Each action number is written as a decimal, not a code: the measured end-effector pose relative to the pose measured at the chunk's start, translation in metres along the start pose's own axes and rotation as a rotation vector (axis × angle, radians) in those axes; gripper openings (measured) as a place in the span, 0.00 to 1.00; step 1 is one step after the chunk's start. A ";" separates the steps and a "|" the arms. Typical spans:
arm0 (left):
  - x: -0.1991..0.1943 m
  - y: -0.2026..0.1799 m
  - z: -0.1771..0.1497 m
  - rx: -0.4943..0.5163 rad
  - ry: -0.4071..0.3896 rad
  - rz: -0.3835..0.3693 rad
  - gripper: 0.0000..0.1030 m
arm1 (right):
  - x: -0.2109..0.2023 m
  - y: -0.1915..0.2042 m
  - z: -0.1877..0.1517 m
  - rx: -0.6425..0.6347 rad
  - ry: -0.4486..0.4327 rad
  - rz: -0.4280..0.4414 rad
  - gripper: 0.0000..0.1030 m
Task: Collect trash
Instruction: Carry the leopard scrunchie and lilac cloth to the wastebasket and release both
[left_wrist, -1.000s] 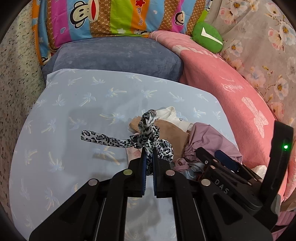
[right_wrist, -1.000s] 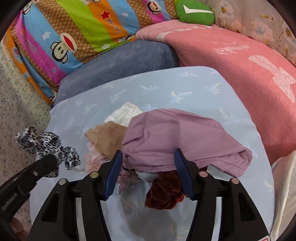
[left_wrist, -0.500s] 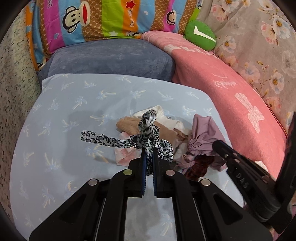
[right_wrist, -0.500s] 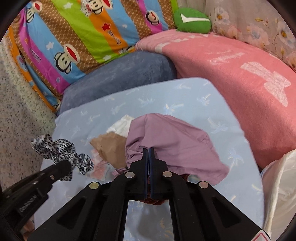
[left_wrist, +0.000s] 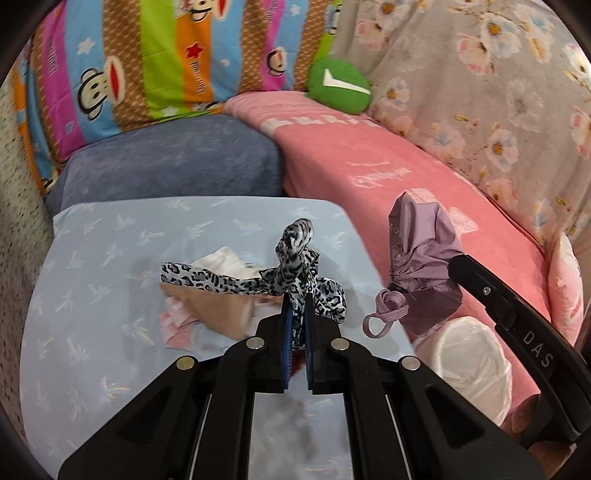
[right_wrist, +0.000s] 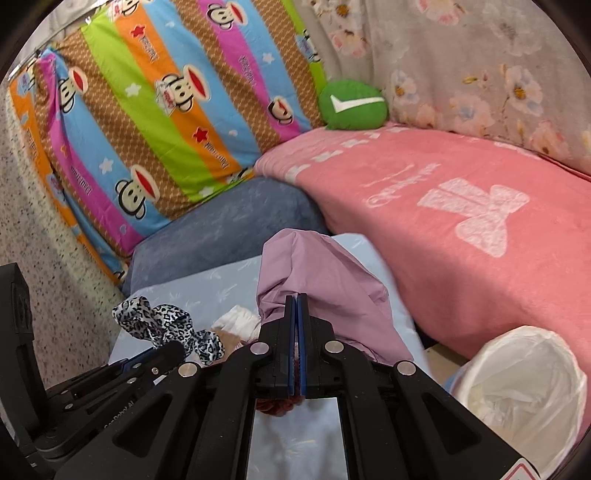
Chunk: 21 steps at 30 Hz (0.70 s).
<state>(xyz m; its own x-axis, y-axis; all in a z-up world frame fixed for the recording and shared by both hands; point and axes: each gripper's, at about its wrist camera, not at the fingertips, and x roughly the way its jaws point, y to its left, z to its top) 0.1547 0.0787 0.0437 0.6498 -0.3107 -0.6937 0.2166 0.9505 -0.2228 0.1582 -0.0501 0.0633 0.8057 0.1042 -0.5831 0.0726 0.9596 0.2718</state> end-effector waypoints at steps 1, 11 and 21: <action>0.000 -0.006 0.001 0.010 -0.002 -0.011 0.05 | -0.007 -0.007 0.001 0.005 -0.011 -0.007 0.01; 0.002 -0.089 -0.007 0.148 0.006 -0.128 0.05 | -0.071 -0.093 -0.005 0.097 -0.087 -0.110 0.01; 0.005 -0.160 -0.025 0.287 0.050 -0.246 0.06 | -0.112 -0.168 -0.026 0.194 -0.115 -0.209 0.01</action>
<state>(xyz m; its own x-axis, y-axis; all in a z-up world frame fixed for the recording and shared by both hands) 0.1051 -0.0754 0.0584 0.5179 -0.5220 -0.6777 0.5616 0.8051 -0.1909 0.0408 -0.2161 0.0630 0.8217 -0.1315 -0.5545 0.3463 0.8880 0.3025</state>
